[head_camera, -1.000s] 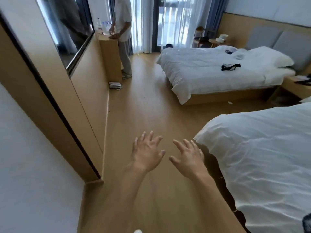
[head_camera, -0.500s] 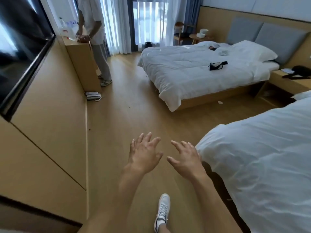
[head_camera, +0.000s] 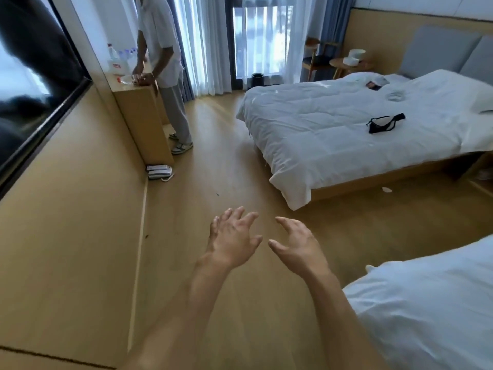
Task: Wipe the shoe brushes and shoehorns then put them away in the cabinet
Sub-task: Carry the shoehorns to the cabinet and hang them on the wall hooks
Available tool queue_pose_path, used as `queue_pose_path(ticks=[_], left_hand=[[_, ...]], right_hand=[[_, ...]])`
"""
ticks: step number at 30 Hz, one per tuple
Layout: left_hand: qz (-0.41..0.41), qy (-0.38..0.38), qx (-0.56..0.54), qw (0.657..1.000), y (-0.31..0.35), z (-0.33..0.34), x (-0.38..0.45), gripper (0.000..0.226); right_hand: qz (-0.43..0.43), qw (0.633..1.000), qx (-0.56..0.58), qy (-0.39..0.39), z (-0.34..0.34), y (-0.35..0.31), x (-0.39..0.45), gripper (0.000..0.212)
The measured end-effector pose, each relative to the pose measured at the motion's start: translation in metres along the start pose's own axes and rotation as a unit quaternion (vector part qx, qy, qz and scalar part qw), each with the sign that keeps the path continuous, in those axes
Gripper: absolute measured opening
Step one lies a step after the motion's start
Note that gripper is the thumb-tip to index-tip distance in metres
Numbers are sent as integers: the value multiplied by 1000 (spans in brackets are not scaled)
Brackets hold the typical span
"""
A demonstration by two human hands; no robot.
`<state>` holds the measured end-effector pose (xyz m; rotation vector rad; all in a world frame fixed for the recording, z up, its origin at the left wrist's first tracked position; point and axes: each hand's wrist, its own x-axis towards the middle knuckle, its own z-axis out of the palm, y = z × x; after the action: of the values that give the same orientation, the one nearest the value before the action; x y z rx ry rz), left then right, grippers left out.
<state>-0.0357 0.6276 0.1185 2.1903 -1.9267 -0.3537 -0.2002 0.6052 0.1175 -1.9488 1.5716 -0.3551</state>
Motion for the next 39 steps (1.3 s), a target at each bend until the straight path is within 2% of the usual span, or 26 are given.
queue_pose_path(ticks=[7, 12, 19, 29, 34, 39], left_hand=[[60, -42, -14, 997, 26, 25, 139, 58], [153, -60, -27, 986, 60, 39, 255, 57], [284, -102, -7, 953, 117, 27, 395, 57], [416, -150, -12, 897, 248, 75, 509, 54], [445, -162, -8, 881, 325, 112, 557, 56], [451, -158, -5, 879, 421, 132, 609, 55]], right_hand=[[58, 998, 3, 34, -28, 35, 107, 63], [122, 989, -4, 80, -57, 64, 187, 63], [201, 965, 35, 167, -110, 82, 287, 63], [312, 915, 37, 253, -174, 167, 344, 63], [328, 901, 43, 282, -217, 237, 381, 61], [341, 898, 55, 273, -281, 313, 420, 62]])
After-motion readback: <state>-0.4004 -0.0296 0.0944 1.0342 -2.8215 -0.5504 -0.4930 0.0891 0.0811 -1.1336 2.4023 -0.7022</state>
